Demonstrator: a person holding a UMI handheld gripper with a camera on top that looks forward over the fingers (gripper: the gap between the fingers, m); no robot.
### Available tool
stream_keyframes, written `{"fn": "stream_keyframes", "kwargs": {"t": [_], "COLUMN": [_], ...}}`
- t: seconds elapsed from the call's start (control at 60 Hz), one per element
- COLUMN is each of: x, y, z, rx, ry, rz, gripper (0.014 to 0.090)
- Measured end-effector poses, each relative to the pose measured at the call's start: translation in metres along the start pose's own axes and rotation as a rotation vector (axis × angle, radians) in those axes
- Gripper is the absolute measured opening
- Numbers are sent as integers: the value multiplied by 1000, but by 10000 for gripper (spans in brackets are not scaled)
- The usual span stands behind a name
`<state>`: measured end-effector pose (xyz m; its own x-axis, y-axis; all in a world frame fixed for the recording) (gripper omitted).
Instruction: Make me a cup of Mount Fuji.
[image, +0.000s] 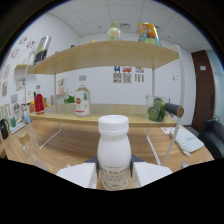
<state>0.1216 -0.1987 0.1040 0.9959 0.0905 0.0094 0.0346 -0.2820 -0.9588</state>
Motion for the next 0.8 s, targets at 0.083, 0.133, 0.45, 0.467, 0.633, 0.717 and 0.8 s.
{"fn": "stream_keyframes", "kwargs": {"t": [0.083,0.133,0.45,0.467,0.633,0.717,0.8], "x": [8,11,16,16,23,29,29], "y": [18,27,48,49,52,40,22], "z": [6,8,0,-1,-12,-24,-45], "rx": [-30,-50,-105,-106,-158,-166,-180], "ry": [5,5,-5,-5,37,92,128], "rz": [20,24,25,27,49,51,75], "gripper": [484,487,500,501,582,797,848]}}
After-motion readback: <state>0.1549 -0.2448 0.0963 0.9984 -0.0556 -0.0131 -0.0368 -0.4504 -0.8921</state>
